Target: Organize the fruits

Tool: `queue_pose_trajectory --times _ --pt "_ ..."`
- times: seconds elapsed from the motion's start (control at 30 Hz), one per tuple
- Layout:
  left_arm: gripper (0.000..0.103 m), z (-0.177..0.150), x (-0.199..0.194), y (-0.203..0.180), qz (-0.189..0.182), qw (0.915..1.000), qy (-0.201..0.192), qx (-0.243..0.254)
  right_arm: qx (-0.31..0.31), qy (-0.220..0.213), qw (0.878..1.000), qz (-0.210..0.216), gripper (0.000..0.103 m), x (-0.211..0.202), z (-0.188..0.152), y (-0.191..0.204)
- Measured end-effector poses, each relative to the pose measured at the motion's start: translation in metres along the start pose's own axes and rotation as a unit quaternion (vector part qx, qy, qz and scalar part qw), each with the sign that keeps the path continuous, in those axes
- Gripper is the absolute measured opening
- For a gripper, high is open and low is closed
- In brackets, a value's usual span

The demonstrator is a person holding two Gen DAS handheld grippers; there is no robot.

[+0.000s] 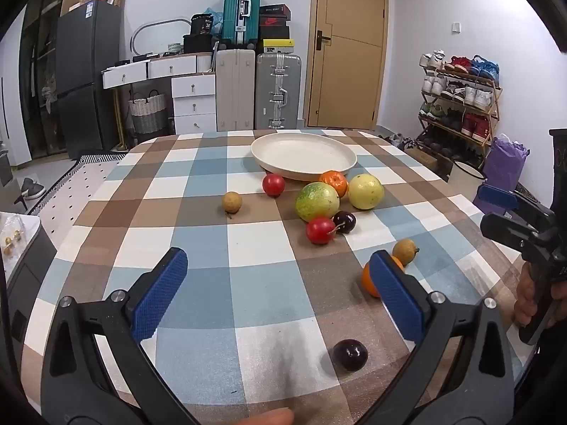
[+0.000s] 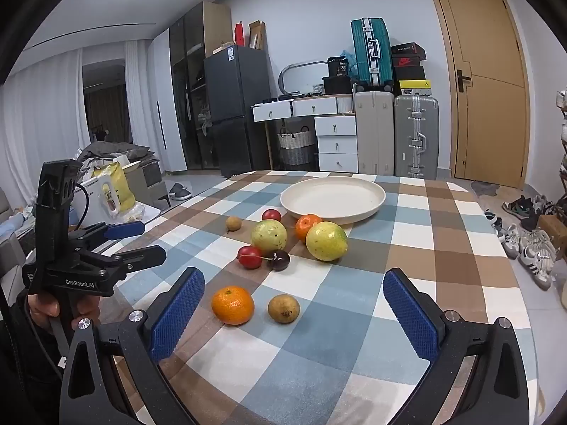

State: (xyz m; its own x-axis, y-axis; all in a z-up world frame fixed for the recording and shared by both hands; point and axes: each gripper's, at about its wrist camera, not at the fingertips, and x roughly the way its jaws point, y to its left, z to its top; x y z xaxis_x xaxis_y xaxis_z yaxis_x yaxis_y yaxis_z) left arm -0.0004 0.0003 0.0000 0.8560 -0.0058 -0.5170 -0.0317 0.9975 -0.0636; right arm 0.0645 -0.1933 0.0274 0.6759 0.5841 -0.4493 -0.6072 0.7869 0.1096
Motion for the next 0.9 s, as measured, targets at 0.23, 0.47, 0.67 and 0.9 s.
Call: queue_pose_trajectory --times 0.23,0.47,0.67,0.9 --pt "0.102 -0.0001 -0.0005 -0.0004 0.003 1.0000 -0.001 0.001 -0.004 0.001 1.000 -0.001 0.103 0.0003 -0.0001 0.0016" --pt "0.102 0.0000 -0.0001 0.0000 0.001 1.0000 0.000 0.002 0.000 0.001 1.000 0.000 0.103 -0.0004 0.0000 -0.0005" --pt "0.102 0.0000 -0.0002 0.0000 0.001 1.0000 0.000 0.001 0.000 0.002 1.000 -0.001 0.103 0.0006 -0.0001 0.0009" --pt "0.102 0.0000 -0.0004 -0.0001 0.001 1.0000 0.000 0.002 -0.001 0.003 1.000 -0.001 0.103 0.0002 -0.0008 0.0006"
